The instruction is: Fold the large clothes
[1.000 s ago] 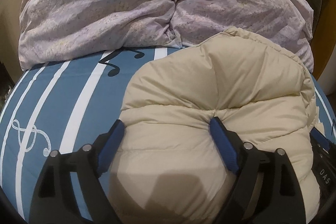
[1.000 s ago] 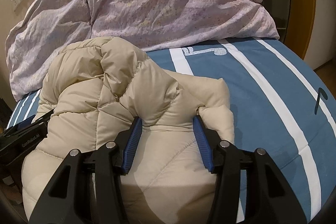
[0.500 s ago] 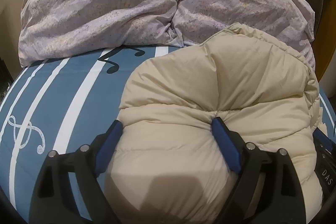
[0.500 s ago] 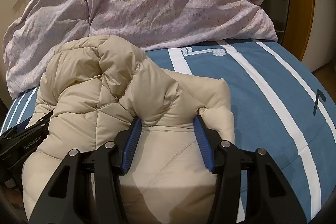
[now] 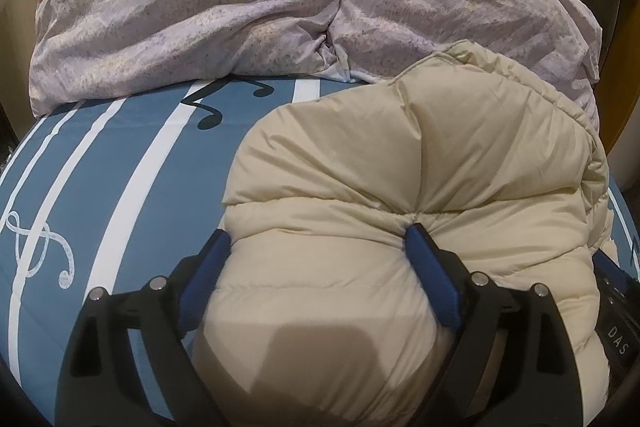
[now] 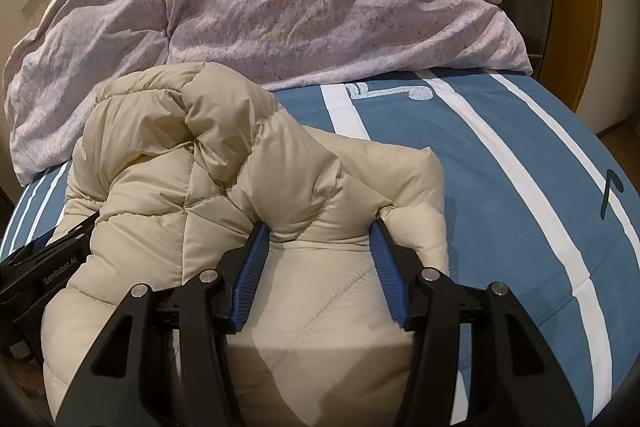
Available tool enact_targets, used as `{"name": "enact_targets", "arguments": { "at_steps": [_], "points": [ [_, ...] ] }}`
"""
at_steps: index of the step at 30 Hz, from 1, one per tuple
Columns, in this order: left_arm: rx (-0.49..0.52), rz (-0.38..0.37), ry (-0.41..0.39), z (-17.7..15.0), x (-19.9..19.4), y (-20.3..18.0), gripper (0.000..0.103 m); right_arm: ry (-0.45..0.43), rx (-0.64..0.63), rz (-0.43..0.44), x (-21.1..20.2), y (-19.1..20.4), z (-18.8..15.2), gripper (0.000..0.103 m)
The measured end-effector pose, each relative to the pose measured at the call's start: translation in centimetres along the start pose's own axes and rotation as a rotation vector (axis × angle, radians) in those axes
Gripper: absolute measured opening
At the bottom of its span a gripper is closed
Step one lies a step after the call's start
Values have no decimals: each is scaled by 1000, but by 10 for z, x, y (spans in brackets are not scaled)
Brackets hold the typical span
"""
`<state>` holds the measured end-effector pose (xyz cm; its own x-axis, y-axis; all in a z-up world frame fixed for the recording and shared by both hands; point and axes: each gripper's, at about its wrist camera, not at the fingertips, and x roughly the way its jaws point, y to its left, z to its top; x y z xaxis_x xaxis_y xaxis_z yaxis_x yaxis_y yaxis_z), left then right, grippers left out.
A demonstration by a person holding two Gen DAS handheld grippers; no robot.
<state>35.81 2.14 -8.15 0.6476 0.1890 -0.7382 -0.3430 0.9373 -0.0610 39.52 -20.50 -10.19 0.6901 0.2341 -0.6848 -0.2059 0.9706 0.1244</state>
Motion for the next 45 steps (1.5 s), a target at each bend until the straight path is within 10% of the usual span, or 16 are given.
{"name": "enact_targets", "arguments": {
  "at_steps": [19,24,28,45],
  "points": [
    [-8,2,38,4,4,1,91,64,-3,18,9,1,6,55],
    [-62,-45,110,11,-11,13,90,176,56,127,-1,-20,22,60],
    [-100,-96,112,11,-35,32,90,136,170,203,-35,-48,25,88],
    [-165,-175,204,-10,-59,78,89,394,363,416,-16,-72,-13,94]
  ]
}}
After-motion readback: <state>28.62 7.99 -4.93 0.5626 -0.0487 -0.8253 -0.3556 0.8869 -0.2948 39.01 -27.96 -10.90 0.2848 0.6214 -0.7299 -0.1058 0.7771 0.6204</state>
